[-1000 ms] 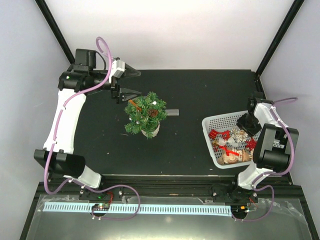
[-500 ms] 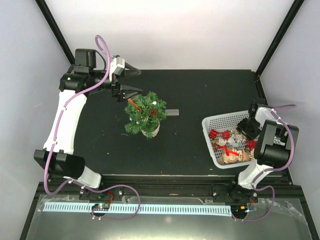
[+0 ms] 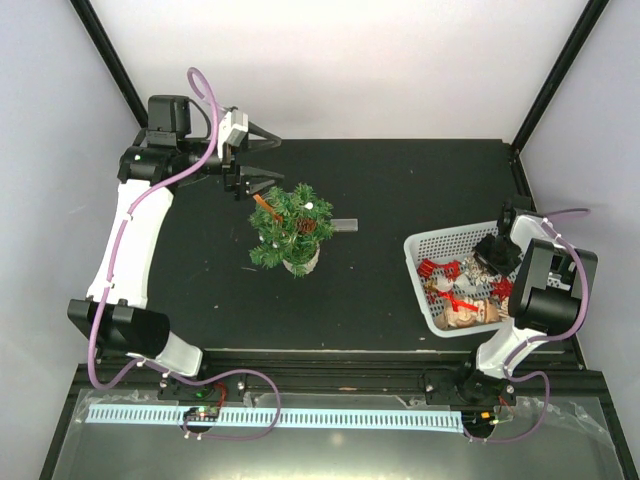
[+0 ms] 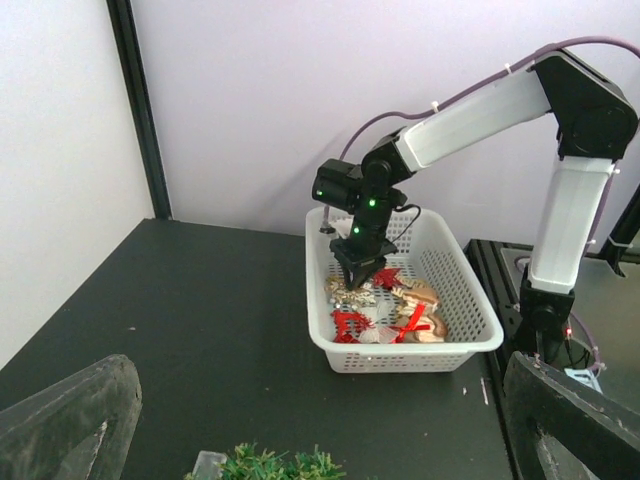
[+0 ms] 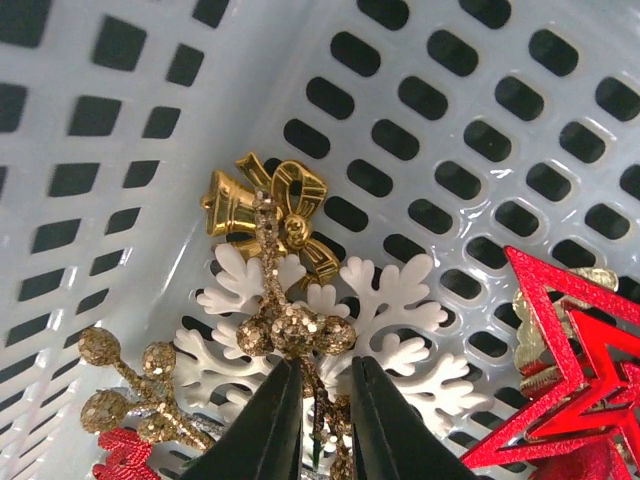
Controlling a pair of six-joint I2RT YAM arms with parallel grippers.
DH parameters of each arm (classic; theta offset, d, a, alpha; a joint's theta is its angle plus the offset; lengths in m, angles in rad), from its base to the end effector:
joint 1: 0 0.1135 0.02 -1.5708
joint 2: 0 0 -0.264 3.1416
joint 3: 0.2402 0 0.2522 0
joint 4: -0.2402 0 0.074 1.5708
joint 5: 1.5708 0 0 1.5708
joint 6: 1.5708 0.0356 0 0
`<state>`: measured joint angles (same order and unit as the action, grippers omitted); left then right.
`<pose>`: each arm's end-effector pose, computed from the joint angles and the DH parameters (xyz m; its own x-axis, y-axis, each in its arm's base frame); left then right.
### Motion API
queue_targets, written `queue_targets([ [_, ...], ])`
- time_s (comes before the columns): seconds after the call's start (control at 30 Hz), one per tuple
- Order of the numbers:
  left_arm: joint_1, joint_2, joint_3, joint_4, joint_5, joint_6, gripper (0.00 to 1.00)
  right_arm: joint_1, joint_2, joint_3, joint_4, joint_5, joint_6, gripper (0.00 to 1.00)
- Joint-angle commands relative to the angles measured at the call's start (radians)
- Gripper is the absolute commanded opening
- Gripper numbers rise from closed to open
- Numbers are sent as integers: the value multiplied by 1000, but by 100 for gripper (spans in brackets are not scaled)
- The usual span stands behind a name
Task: Decorate the small christmas tree
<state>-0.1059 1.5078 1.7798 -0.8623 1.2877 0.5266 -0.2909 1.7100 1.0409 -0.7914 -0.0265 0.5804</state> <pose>0.2877 -0.0650 0.4539 -0.0650 0.1481 -0.9868 0.9895 0.1377 -0.0445 0.2858 -0.0846 0.1611 -0.6405 0.7640 -0.0776 0.7596 0.6452 0.0824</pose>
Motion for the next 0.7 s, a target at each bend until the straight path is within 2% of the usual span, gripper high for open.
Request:
queue_targets([
  [0.0, 5, 12, 0, 31, 18, -38, 99, -7, -2, -20, 5, 4, -4, 15],
  [0.2, 4, 3, -7, 36, 12, -33, 99, -7, -39, -23, -19, 16, 0, 14],
  [0.33, 5, 5, -5, 69, -3, -81, 99, -7, -84, -23, -47, 11, 9, 14],
  [0.67, 4, 29, 42, 10, -78, -107, 99, 21, -301, -36, -181, -35, 44, 14],
])
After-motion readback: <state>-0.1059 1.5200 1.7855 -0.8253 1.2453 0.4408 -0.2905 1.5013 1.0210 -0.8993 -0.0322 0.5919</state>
